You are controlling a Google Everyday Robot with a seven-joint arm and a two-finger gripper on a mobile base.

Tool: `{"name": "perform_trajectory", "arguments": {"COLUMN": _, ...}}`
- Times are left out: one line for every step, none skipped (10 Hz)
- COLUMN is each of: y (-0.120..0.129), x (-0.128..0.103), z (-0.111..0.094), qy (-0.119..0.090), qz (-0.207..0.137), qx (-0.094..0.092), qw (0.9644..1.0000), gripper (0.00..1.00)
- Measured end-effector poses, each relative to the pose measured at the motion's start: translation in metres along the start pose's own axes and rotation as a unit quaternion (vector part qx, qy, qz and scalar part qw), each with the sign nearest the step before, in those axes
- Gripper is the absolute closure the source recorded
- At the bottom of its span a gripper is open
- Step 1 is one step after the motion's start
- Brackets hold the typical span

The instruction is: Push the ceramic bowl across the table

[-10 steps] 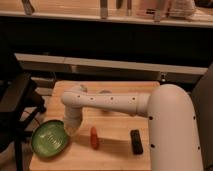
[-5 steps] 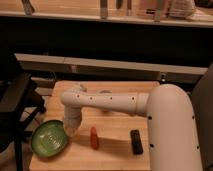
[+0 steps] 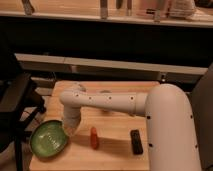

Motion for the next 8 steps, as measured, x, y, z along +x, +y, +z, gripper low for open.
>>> {"name": "perform_trajectory", "arguments": {"y": -0.0005, "x": -0.0003, "z": -0.0001, "qy": 0.0, "qz": -0.001, "qx": 0.0, "qw": 1.0, "gripper": 0.99}}
{"name": "perform_trajectory", "arguments": {"y": -0.001, "x": -0.0004, "z": -0.0001, "qy": -0.001, "qz": -0.001, "qx": 0.0, "qw": 1.0, "gripper": 0.99}}
{"name": "perform_trajectory", "arguments": {"y": -0.0017, "x": -0.0007, "z": 0.0001, "qy": -0.002, "qz": -0.002, "qx": -0.001, "qw": 1.0, "gripper": 0.99}}
{"name": "perform_trajectory", "arguments": {"y": -0.0026, "x": -0.0011, "z": 0.0, "qy": -0.003, "qz": -0.003, "qx": -0.001, "qw": 1.0, "gripper": 0.99}}
{"name": "perform_trajectory", "arguments": {"y": -0.0033, "x": -0.0014, "z": 0.0, "qy": -0.003, "qz": -0.003, "qx": -0.001, "qw": 1.0, "gripper": 0.99}}
{"name": "perform_trajectory", "arguments": {"y": -0.004, "x": -0.0018, "z": 0.0005, "qy": -0.004, "qz": -0.004, "qx": -0.002, "qw": 1.0, "gripper": 0.99}}
{"name": "perform_trajectory", "arguments": {"y": -0.0045, "x": -0.0021, "z": 0.0002, "qy": -0.005, "qz": -0.004, "qx": -0.001, "qw": 1.0, "gripper": 0.99}}
{"name": "perform_trajectory", "arguments": {"y": -0.005, "x": -0.0023, "z": 0.0002, "qy": -0.005, "qz": -0.005, "qx": -0.002, "qw": 1.0, "gripper": 0.99}}
